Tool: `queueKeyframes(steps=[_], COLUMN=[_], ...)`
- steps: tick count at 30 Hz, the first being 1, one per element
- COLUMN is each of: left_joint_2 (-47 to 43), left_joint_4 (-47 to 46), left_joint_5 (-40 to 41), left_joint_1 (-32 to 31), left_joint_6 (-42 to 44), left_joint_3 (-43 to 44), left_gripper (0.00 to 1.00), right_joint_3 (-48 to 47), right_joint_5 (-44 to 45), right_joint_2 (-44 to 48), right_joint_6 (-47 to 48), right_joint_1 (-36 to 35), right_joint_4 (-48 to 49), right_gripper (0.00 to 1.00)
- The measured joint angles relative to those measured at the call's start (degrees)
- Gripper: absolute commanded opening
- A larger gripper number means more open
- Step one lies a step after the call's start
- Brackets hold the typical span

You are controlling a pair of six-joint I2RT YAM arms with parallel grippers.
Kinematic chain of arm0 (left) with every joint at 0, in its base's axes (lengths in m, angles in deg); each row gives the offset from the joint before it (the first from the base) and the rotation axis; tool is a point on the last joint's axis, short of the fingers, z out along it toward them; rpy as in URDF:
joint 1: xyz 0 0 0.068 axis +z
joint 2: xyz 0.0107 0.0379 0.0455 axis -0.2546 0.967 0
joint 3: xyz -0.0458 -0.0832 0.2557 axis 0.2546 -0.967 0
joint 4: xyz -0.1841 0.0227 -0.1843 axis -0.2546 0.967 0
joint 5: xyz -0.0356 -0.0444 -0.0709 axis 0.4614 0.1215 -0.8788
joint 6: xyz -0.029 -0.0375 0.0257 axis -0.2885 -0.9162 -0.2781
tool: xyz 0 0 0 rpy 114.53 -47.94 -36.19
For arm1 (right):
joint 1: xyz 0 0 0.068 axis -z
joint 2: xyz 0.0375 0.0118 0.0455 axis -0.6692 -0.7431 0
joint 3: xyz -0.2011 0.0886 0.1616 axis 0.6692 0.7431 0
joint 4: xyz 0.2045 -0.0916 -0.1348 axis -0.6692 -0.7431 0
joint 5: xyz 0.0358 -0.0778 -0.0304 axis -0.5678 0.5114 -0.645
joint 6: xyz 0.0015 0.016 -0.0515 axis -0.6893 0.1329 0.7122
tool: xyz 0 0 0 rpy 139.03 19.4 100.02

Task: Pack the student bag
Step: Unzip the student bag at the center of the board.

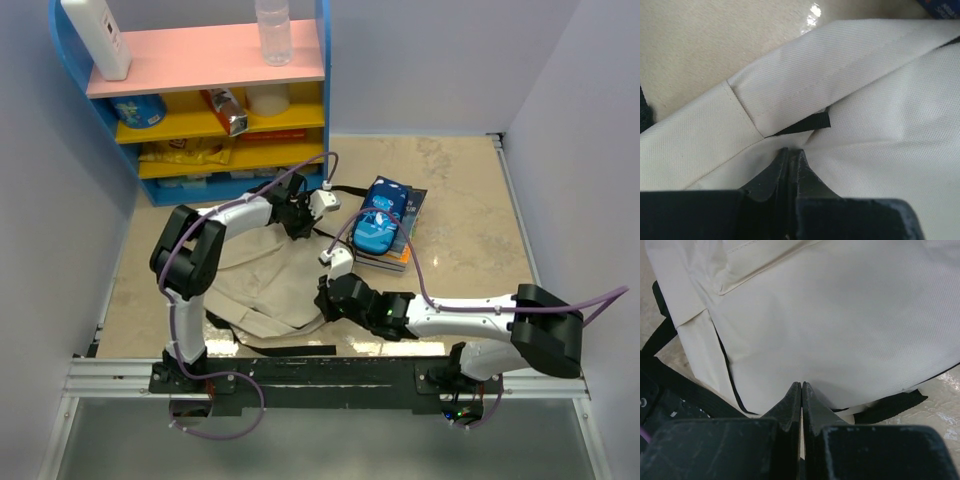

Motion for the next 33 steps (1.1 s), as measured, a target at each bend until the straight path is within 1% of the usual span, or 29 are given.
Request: queueKeyframes(steps=[3,8,13,18,25,26,27,28,30,31,32,33], left_joint_2=[1.4,2.1,2.1,2.1,2.1,2.1,2.1,2.1,2.1,2.0,1.9,1.7], left_joint_4=[0.4,0.0,-0.7,-3.9,-4.3,-4.3,-4.3,-4.3,-4.3,-4.3,-4.4,-4.3], left_joint_5=[-0.1,-0.7,-0.3,3.7,5.1,5.2,5.4,5.5,5.6,5.8,6.1,6.2], left_joint_1=[0.8,2.3,4.3,6.3,6.4,6.3,6.3,6.3,6.3,6.3,6.3,6.4], left_joint_6=[-4.6,-9.2,-11.8,-13.6,-16.1,-16.2,-16.5,-16.7,-16.7,-16.7,-16.7,-16.7], left_joint_3=[2.0,2.9,2.7,2.4,2.3,2.3,2.3,2.3,2.3,2.3,2.3,2.3], left_gripper=[0.0,0.0,0.0,0.0,0.0,0.0,0.0,0.0,0.0,0.0,0.0,0.0], right_joint_3=[-0.1,-0.7,-0.8,-1.7,-4.0,-4.6,-5.4,-6.1,-8.0,-8.8,-9.1,-9.2], right_joint_5=[-0.1,-0.1,-0.6,-2.1,-1.9,-2.0,-2.0,-1.9,-2.3,-2.5,-2.5,-2.5], right_joint_2=[-0.8,-2.1,-2.1,-2.1,-3.8,-4.6,-5.6,-6.5,-8.8,-9.7,-10.3,-10.3], right_joint_6=[0.4,0.5,0.8,1.5,2.8,3.0,3.2,3.3,3.2,3.3,3.1,2.9], right_joint_1=[-0.3,-3.0,-5.5,-8.4,-10.6,-10.6,-10.7,-10.8,-11.0,-11.4,-11.8,-12.1], right_joint_4=[0.3,0.3,0.8,0.9,2.5,2.8,2.7,2.7,2.8,2.8,2.8,2.7], right_gripper=[0.0,0.0,0.0,0.0,0.0,0.03,0.13,0.16,0.19,0.23,0.3,0.33])
